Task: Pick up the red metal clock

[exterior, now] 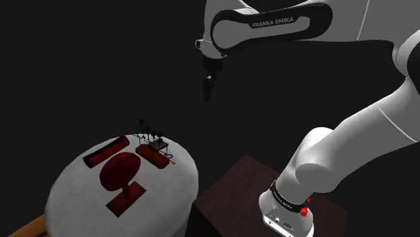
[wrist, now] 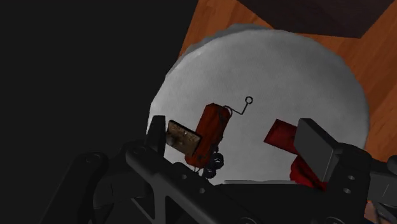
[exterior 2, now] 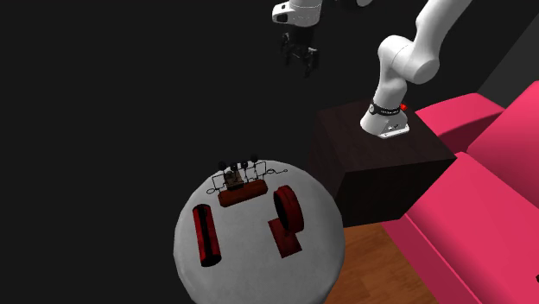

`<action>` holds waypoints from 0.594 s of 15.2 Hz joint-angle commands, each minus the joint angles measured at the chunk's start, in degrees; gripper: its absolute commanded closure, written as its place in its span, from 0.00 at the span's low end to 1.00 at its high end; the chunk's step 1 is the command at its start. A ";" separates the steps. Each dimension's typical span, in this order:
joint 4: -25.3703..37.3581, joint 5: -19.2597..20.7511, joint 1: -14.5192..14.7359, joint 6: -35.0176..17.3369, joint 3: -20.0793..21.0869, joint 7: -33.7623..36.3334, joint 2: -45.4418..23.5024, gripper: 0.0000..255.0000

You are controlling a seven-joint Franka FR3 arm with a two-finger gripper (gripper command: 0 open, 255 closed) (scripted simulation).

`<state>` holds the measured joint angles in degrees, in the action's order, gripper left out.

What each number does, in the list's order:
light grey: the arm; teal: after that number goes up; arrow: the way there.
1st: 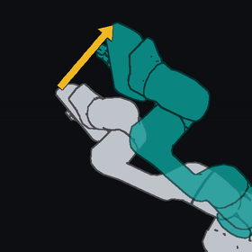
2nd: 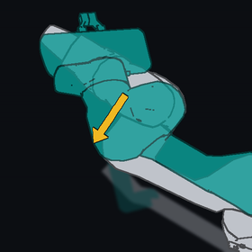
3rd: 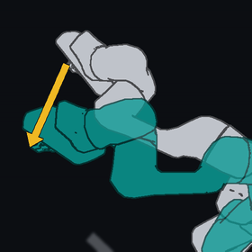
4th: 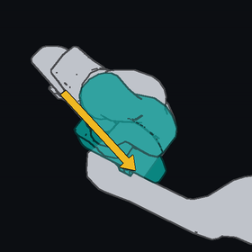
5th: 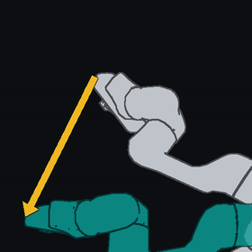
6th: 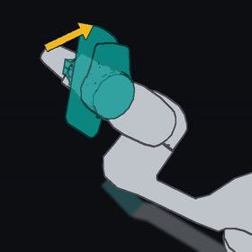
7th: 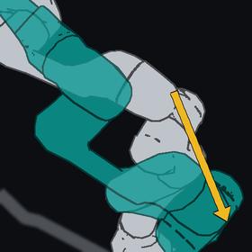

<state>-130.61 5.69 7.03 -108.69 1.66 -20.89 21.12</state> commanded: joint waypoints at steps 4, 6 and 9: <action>3.98 0.01 2.61 -5.14 1.22 -5.96 -9.26 0.00; 5.82 0.07 3.57 -6.76 1.91 -8.17 -12.80 0.00; 8.70 0.31 4.97 -8.88 3.08 -11.35 -17.96 0.00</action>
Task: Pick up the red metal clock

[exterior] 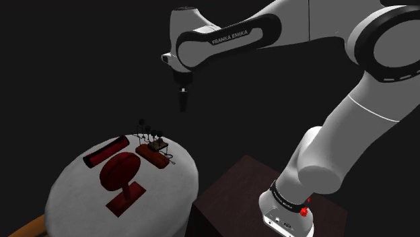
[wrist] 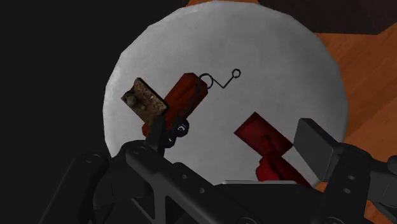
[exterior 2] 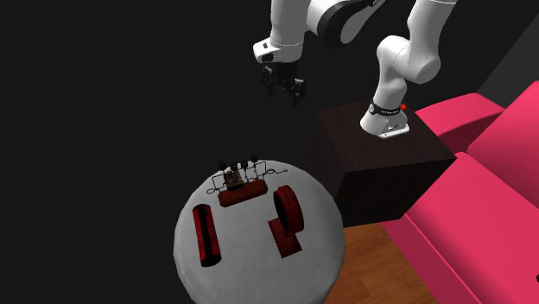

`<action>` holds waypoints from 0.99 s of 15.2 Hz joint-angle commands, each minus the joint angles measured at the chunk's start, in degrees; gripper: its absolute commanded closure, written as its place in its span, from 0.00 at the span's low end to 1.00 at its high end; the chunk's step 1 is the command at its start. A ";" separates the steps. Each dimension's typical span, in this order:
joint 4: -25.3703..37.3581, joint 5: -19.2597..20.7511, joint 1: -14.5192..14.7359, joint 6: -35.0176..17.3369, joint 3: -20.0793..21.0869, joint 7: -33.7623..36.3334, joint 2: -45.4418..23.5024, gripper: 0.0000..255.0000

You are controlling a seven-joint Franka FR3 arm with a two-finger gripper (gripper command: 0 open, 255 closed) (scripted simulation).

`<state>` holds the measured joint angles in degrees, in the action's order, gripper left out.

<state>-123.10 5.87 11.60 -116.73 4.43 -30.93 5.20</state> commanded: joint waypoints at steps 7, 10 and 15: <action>8.19 1.53 3.59 -4.61 3.52 -8.09 -13.31 0.00; 11.19 2.51 5.02 -5.83 4.98 -10.74 -17.82 0.00; 16.03 4.56 7.63 -7.47 7.33 -14.93 -24.90 0.00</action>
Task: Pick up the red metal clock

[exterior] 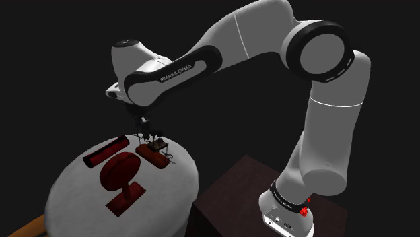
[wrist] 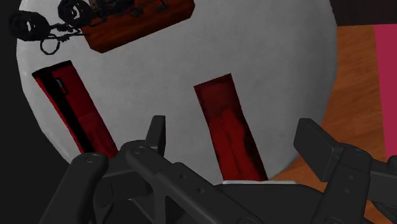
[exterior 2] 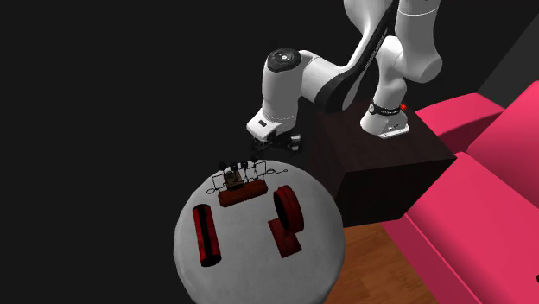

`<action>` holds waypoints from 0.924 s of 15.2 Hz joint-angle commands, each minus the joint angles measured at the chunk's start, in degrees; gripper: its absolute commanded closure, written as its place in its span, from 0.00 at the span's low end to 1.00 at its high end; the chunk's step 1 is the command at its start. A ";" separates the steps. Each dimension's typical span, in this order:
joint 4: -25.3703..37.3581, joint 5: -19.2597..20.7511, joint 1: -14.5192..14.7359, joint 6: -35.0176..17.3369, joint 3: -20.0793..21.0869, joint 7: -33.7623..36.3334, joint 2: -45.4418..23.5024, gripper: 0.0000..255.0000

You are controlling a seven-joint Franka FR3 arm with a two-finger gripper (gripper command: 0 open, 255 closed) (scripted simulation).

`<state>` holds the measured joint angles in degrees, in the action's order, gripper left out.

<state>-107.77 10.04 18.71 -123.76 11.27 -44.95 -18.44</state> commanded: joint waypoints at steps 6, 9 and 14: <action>5.94 3.32 4.05 -2.03 3.12 -5.73 -9.01 0.00; 6.77 4.13 4.88 -2.89 3.51 -6.57 -10.93 0.00; 6.29 5.02 5.22 -5.63 2.97 -5.87 -13.27 0.00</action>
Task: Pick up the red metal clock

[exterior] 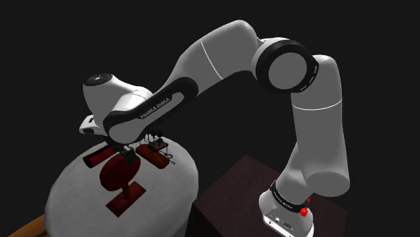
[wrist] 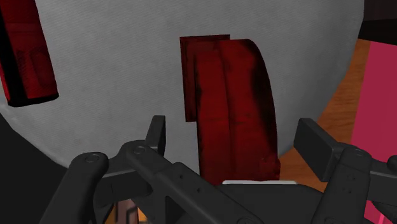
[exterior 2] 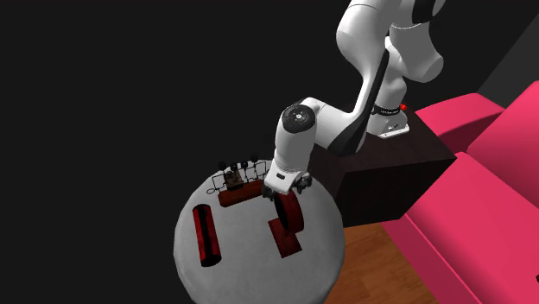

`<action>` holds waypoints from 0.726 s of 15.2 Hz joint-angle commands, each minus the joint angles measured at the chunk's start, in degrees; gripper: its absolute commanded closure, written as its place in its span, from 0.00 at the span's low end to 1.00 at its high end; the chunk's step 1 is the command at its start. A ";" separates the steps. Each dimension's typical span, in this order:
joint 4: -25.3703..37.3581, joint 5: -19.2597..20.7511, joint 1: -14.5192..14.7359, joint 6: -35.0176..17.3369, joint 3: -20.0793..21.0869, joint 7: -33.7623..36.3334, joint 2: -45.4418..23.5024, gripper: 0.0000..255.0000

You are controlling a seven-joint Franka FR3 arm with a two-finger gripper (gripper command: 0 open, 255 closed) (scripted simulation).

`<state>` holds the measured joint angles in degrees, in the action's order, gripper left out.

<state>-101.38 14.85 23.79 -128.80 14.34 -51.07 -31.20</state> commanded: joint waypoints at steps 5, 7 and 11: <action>-0.23 0.48 0.30 -1.41 -0.26 0.52 -1.21 1.00; -0.25 0.48 0.30 -1.42 -0.26 0.52 -1.21 1.00; -0.33 0.48 0.30 -1.46 -0.26 0.53 -1.17 1.00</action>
<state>-101.67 15.34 24.07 -130.25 14.08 -50.55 -32.32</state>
